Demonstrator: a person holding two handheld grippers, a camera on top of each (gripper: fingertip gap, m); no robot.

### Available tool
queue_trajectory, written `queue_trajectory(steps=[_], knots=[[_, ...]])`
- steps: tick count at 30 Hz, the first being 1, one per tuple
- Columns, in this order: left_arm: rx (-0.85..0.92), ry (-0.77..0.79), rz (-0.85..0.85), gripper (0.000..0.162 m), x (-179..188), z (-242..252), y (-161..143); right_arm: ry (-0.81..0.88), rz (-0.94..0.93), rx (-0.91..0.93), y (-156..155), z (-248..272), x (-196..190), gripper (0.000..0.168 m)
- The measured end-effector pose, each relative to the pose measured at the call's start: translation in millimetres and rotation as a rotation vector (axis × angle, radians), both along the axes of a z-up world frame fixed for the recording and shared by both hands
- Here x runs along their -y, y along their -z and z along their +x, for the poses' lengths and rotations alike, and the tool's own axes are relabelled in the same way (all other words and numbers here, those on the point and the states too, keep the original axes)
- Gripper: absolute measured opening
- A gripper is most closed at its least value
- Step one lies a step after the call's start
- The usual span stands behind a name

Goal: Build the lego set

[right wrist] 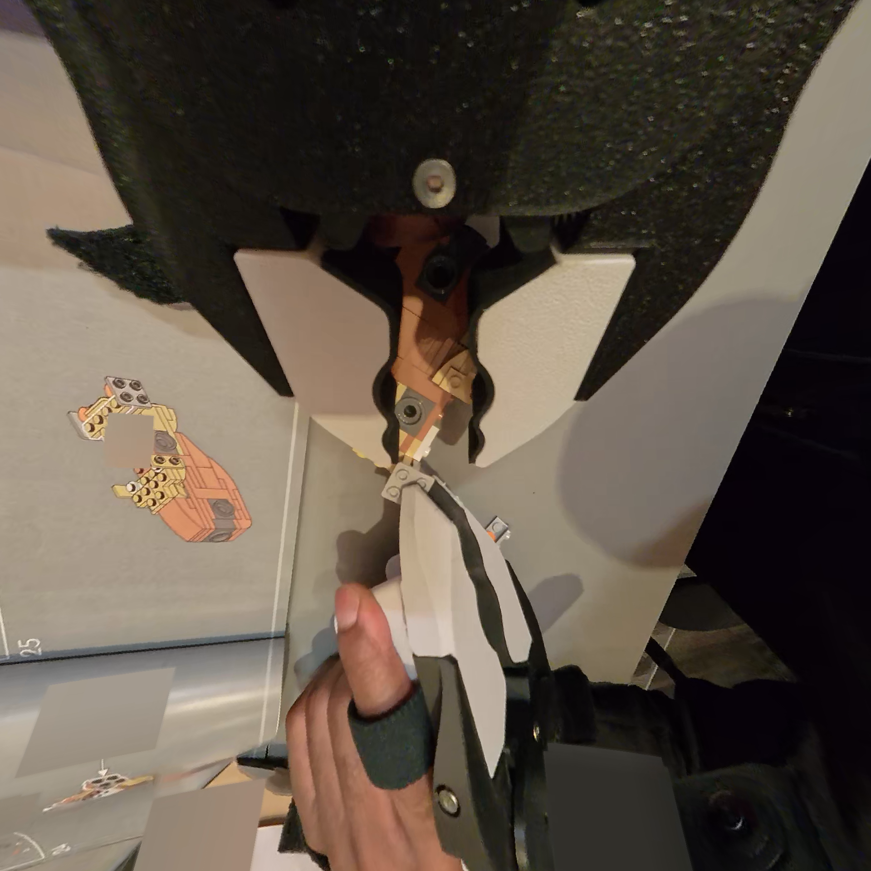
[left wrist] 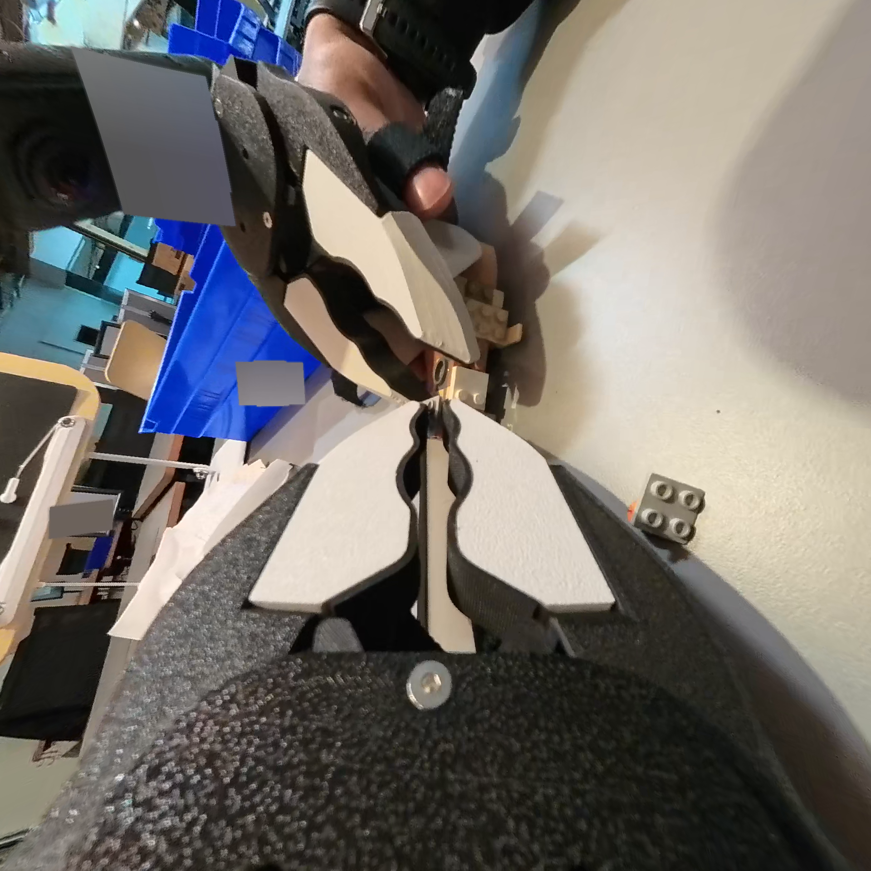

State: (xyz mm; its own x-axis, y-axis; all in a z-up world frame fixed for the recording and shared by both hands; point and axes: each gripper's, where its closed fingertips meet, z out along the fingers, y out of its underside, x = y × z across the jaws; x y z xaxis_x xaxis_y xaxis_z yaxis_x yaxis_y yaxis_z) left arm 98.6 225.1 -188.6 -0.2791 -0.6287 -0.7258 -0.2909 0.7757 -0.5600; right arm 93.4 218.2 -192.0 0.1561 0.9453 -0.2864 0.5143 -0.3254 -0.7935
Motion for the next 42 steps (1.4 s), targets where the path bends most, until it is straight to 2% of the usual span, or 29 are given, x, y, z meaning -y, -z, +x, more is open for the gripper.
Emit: queue_trajectory(steps=[42], knots=[[-0.096, 0.042, -0.122, 0.006, 0.4, -1.8, 1.6, -0.02, 0.023, 0.006, 0.8, -1.2, 2.0, 0.028]])
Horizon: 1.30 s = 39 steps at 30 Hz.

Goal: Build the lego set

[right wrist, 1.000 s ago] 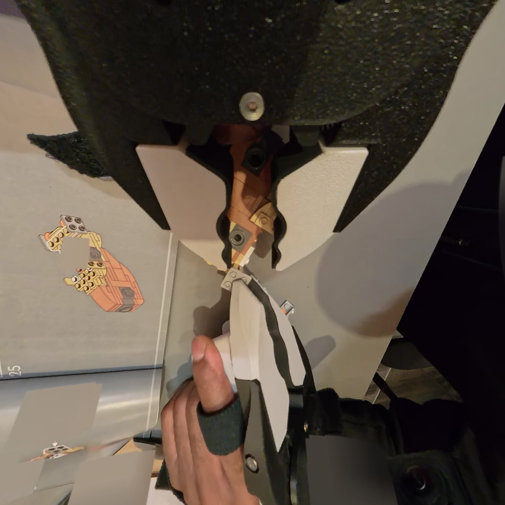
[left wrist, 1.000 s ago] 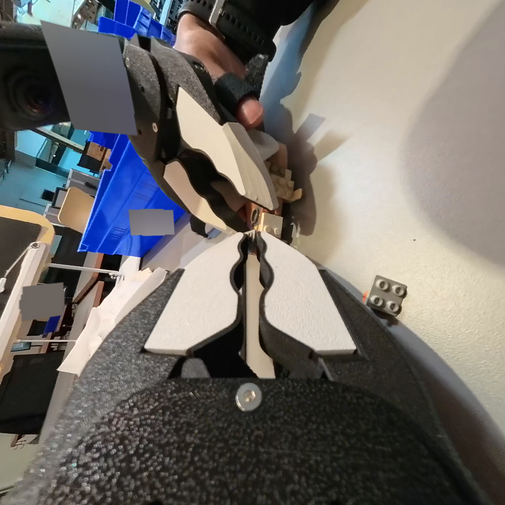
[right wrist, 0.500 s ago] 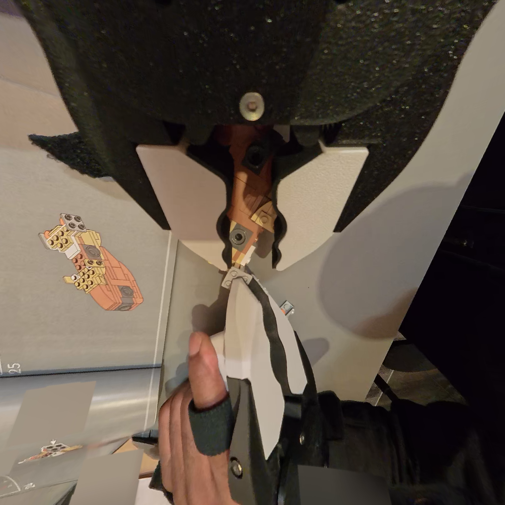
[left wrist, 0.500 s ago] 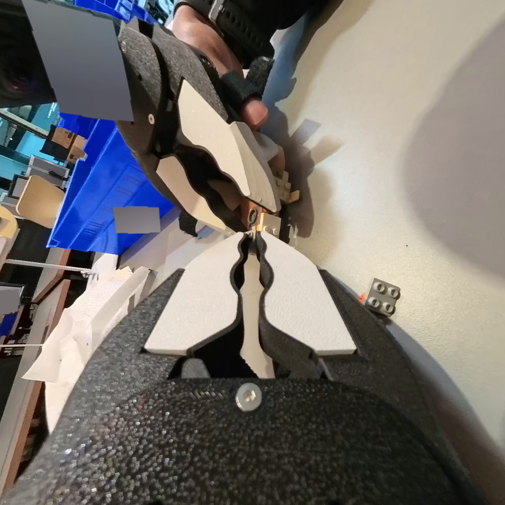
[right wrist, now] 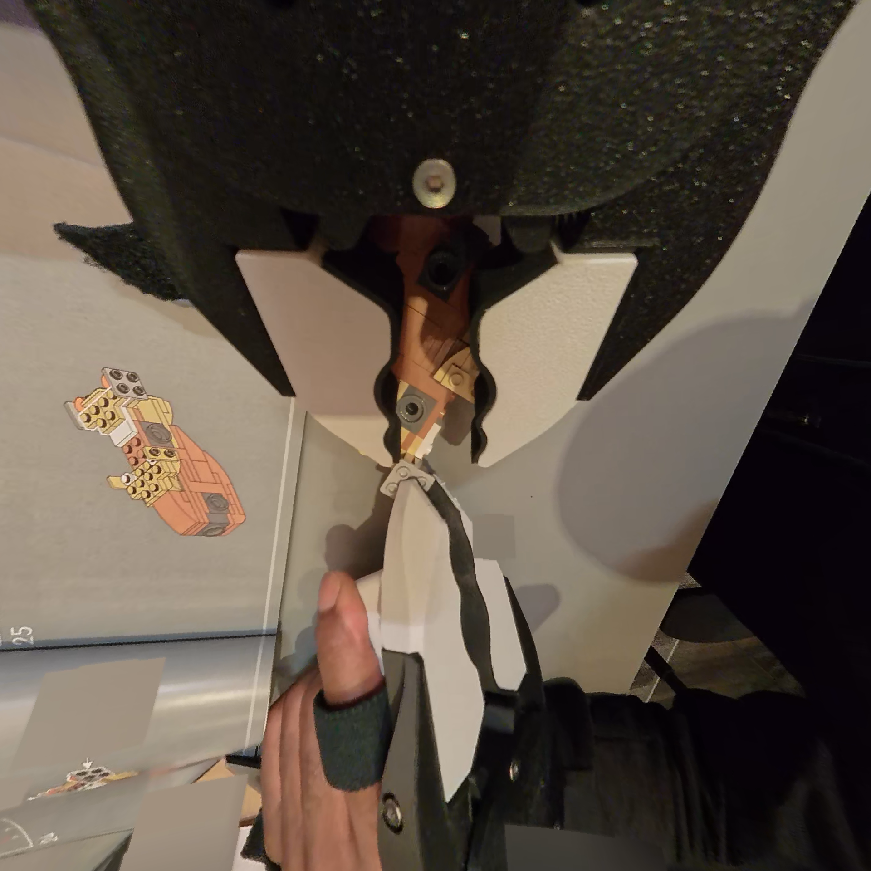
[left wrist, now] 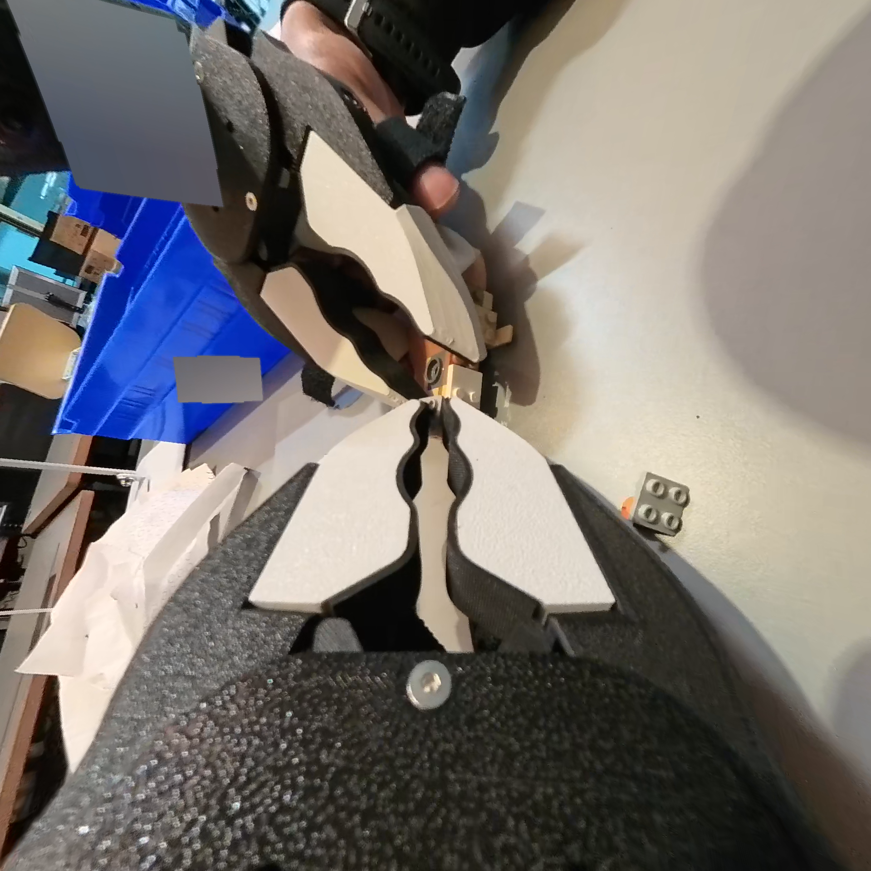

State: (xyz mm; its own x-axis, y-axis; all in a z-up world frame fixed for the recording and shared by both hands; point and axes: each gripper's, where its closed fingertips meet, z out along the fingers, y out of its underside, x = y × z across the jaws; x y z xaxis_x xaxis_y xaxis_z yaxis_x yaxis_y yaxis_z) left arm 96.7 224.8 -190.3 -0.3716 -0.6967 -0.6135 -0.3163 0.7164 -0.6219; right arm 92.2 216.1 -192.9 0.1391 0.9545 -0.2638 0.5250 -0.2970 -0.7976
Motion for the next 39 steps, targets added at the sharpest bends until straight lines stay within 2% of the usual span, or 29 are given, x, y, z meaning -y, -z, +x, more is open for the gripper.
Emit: queue_trajectory(steps=[13, 28, 39], knots=[[-0.033, -0.011, -0.021, 0.006, -1.0, 0.1, 0.3, 0.003, 0.003, 0.002, 0.1, -0.1, -0.2, 0.028], [-0.057, 0.065, 0.152, 0.006, 0.1, -2.0, 0.1, -0.007, 0.023, 0.009, 0.8, -2.1, 1.1, 0.028], [-0.074, 0.031, 0.045, 0.006, -1.1, -1.1, 0.5, 0.001, 0.031, 0.015, 1.1, -1.9, 0.2, 0.028]])
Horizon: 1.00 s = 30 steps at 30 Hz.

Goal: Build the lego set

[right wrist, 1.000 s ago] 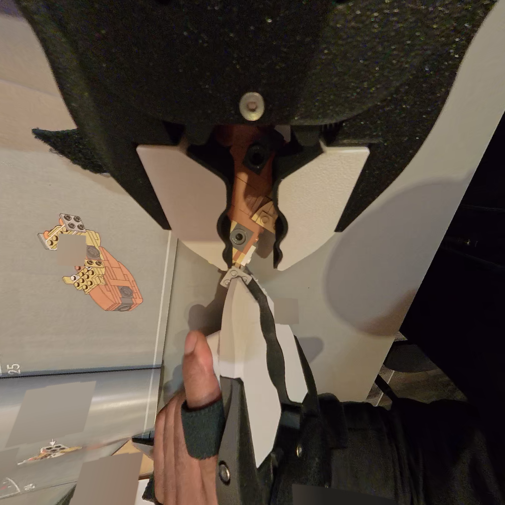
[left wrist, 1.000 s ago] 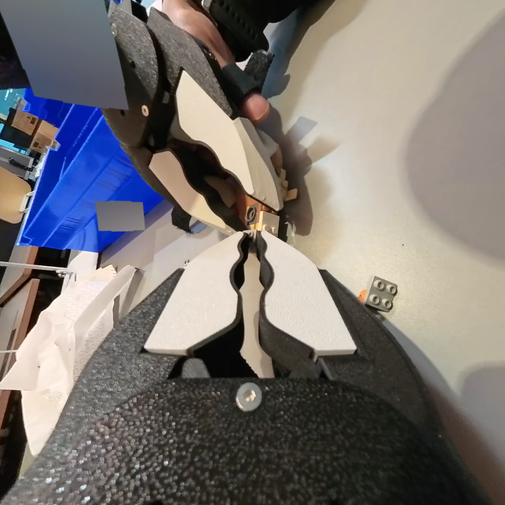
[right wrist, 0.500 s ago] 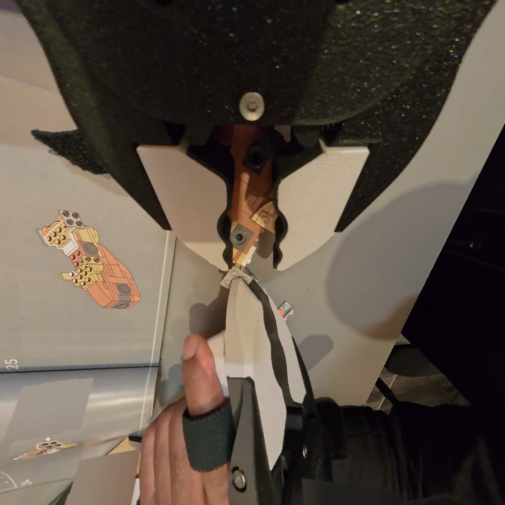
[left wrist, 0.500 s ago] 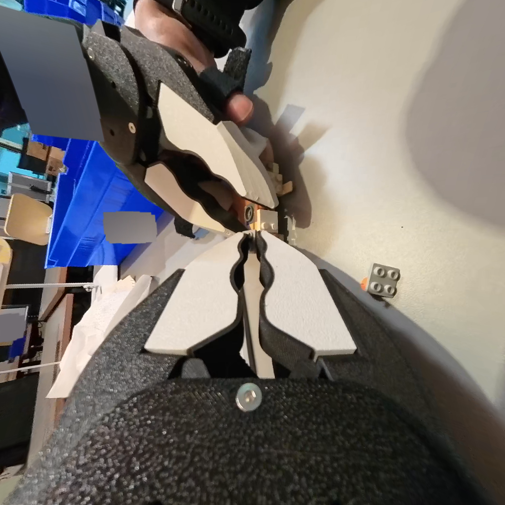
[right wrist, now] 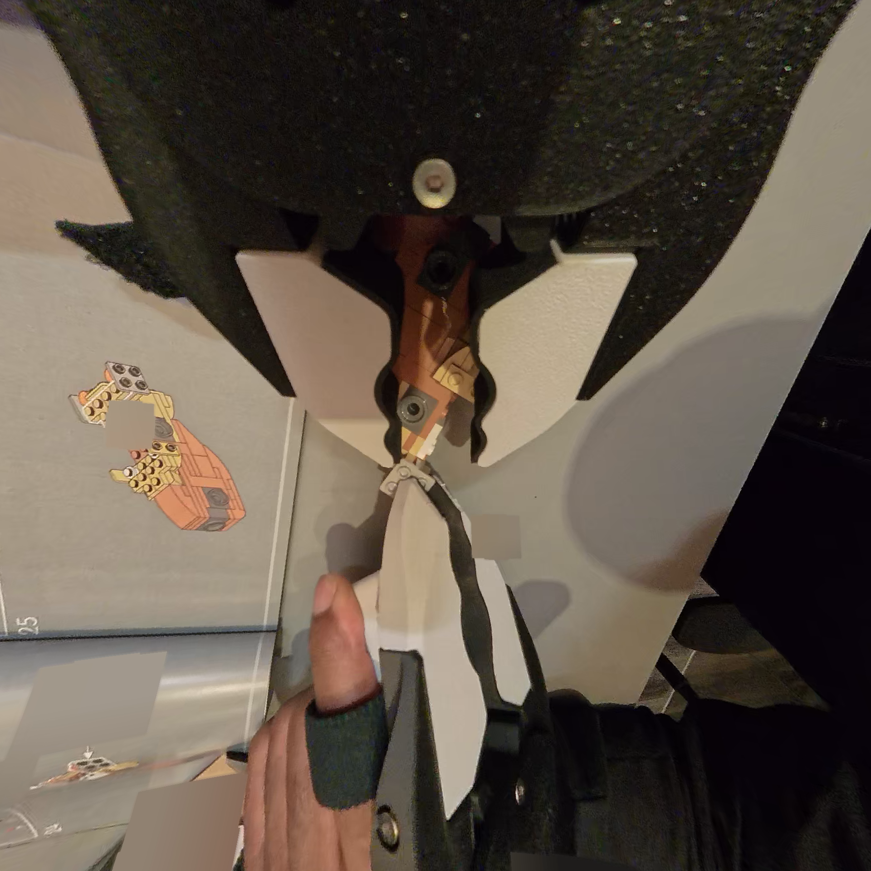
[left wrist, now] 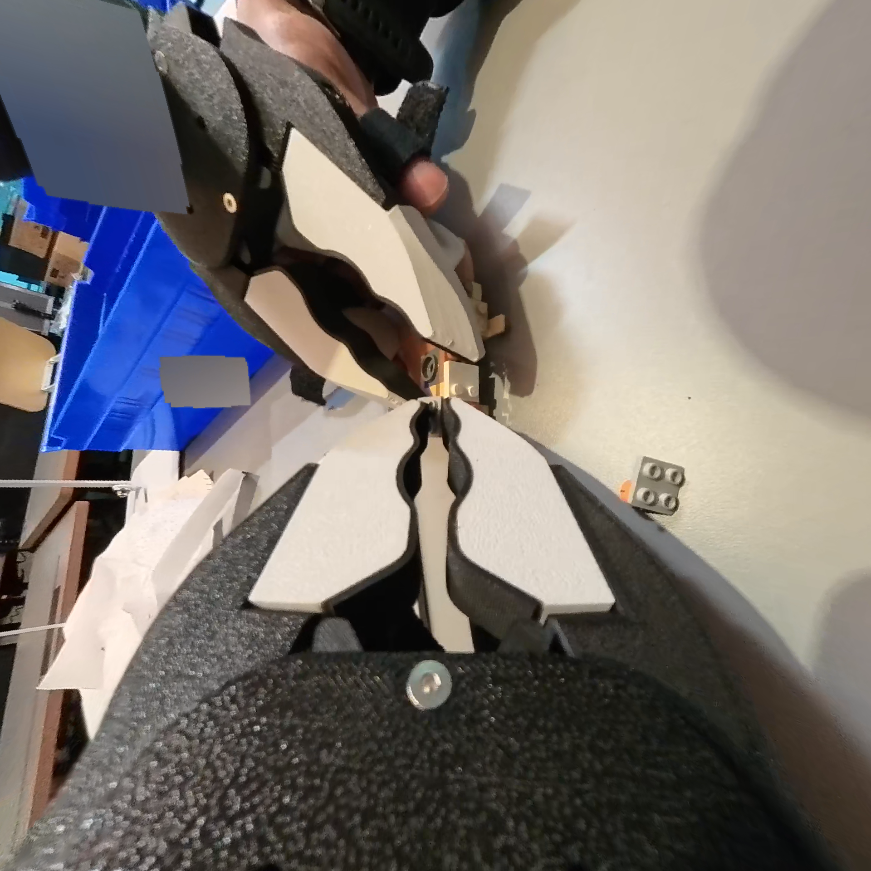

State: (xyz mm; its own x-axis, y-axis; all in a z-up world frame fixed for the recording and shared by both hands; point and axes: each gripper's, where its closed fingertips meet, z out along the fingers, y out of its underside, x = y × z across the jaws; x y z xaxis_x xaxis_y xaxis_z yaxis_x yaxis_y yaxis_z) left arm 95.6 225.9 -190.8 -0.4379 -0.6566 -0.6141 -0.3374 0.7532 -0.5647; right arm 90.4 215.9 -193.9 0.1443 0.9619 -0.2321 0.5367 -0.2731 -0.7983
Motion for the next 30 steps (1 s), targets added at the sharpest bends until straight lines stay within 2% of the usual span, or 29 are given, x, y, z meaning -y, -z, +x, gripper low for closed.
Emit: queue_trajectory(steps=[9, 23, 30], knots=[[-0.041, -0.041, -0.037, 0.006, -1.2, 0.9, 0.1, 0.01, 0.001, 0.005, 0.3, 0.3, -0.9, 0.028], [-0.155, -0.055, 0.109, 0.006, -1.9, 0.2, 0.3, 0.01, 0.013, 0.008, 0.6, 0.0, -0.8, 0.028], [-0.156, -0.067, 0.093, 0.006, -0.8, -0.2, 0.0, 0.009, 0.014, 0.005, 0.5, -0.3, -0.6, 0.028]])
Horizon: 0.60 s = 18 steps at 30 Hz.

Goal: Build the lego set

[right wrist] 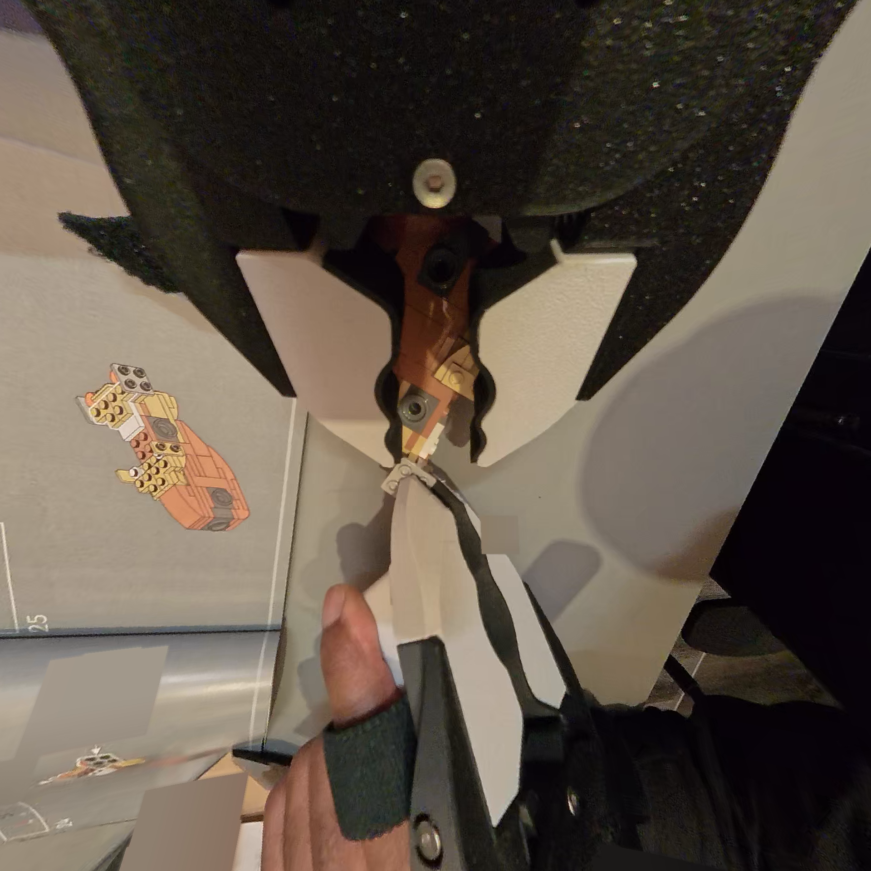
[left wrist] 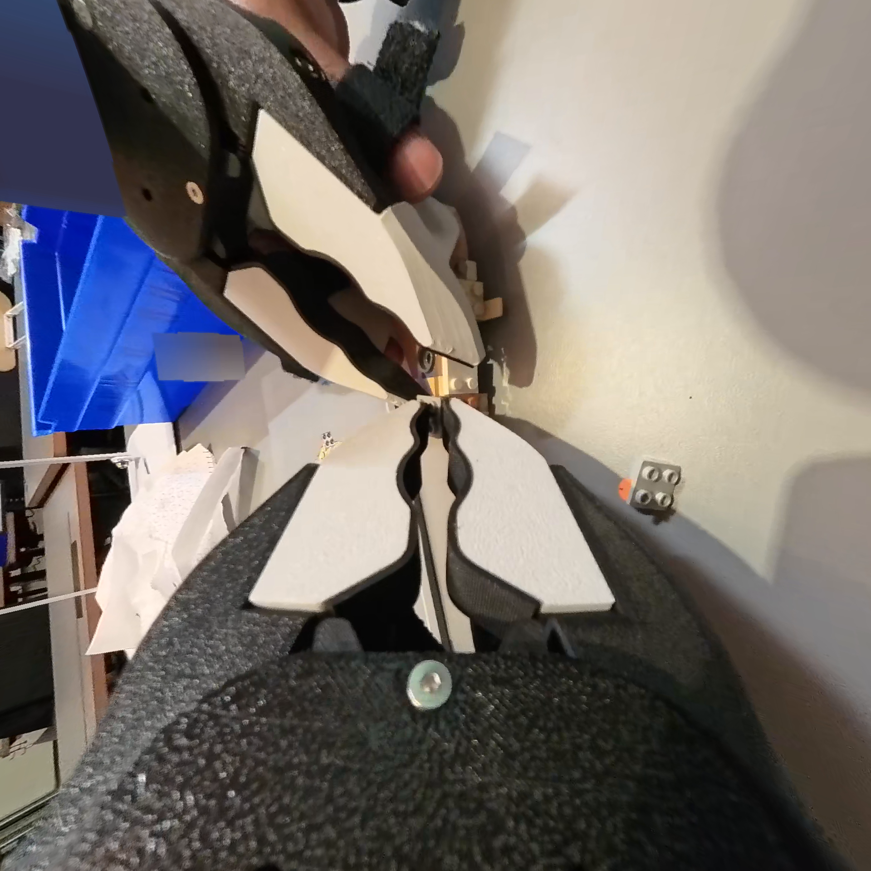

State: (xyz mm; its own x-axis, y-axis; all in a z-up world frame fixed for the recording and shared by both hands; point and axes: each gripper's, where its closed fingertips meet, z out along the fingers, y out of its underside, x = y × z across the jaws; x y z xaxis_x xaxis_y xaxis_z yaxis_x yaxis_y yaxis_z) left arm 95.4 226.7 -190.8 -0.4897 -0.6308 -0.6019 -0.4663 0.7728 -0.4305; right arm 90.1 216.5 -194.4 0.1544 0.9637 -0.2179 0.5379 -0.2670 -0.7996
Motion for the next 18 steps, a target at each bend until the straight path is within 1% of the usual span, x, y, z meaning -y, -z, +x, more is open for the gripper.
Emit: queue_trajectory(steps=[7, 18], knots=[[0.008, 0.004, -0.004, 0.006, 1.9, -0.5, -0.3, -0.011, -0.005, -0.008, -0.3, 0.6, 1.3, 0.028], [0.008, -0.006, 0.024, 0.006, 1.1, 0.1, -0.2, -0.05, -0.046, -0.033, -2.9, 2.5, 5.6, 0.037]])
